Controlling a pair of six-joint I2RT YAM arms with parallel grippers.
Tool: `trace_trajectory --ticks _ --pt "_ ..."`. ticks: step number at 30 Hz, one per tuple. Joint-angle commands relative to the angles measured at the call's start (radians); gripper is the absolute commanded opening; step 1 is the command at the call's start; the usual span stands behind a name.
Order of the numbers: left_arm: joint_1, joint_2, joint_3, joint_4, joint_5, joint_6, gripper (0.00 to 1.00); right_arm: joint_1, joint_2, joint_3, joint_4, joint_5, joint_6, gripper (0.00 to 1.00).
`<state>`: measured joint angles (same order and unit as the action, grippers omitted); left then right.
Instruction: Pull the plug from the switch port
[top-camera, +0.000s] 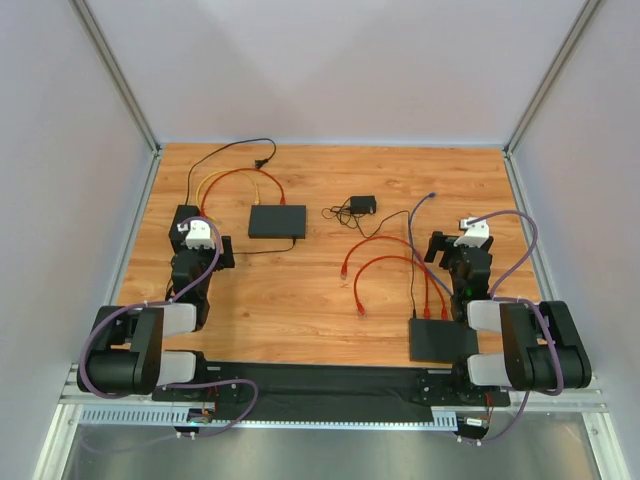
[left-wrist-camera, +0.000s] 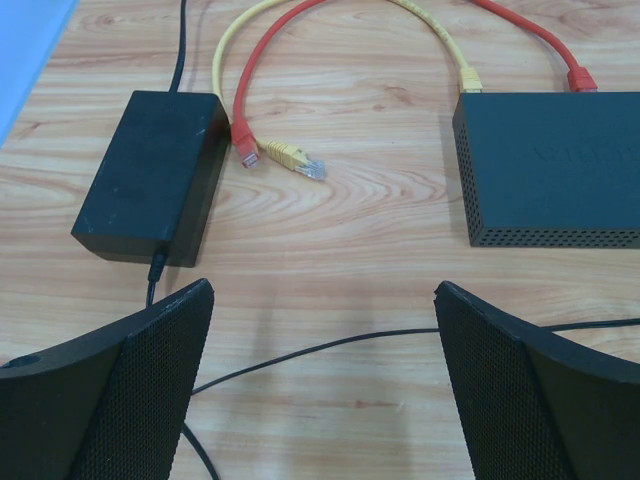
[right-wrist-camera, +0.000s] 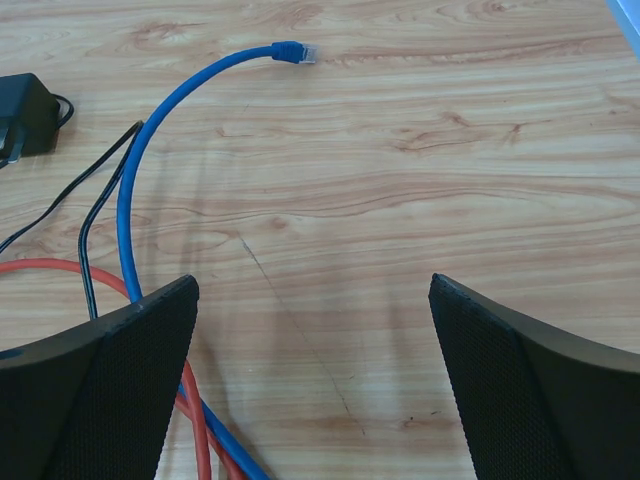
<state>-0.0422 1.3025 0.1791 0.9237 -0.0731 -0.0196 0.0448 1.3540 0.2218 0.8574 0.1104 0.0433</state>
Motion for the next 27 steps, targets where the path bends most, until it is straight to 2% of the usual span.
trace_trajectory --ticks 1,7,10,11,12,15,16,20,23,27 --pt "0.011 -0.009 0.028 0.052 0.01 0.03 1.0 0.001 -0.007 0.025 0.058 0.04 -0.026 1.0" --pt "0.03 -0.012 0.028 0.05 0.067 0.03 1.0 0.0 -0.007 0.025 0.058 0.037 -0.025 1.0" --pt "0.03 -0.061 0.02 0.021 0.067 0.027 1.0 0.0 -0.01 0.027 0.058 0.044 -0.022 1.0" --pt "0.03 -0.122 0.026 -0.02 0.058 0.024 1.0 0.001 -0.01 0.031 0.057 0.057 -0.017 1.0" --pt "0.03 -0.155 0.064 -0.149 0.038 -0.003 1.0 0.003 -0.021 0.042 0.034 0.087 -0.013 1.0" --pt "0.03 -0.252 0.129 -0.377 -0.056 -0.052 1.0 0.003 -0.105 0.14 -0.202 0.139 0.004 1.0" --pt "0.03 -0.272 0.16 -0.411 -0.071 -0.101 1.0 0.006 -0.124 0.163 -0.295 0.14 0.004 1.0" --pt "0.028 -0.351 0.191 -0.485 -0.051 -0.218 1.0 0.01 -0.159 0.243 -0.463 0.147 0.033 1.0" --pt "0.028 -0.335 0.259 -0.616 -0.103 -0.394 1.0 0.029 -0.2 0.289 -0.601 0.159 0.067 1.0" --pt "0.028 -0.266 0.359 -0.684 0.05 -0.442 1.0 0.084 -0.265 0.378 -0.762 0.189 0.157 1.0"
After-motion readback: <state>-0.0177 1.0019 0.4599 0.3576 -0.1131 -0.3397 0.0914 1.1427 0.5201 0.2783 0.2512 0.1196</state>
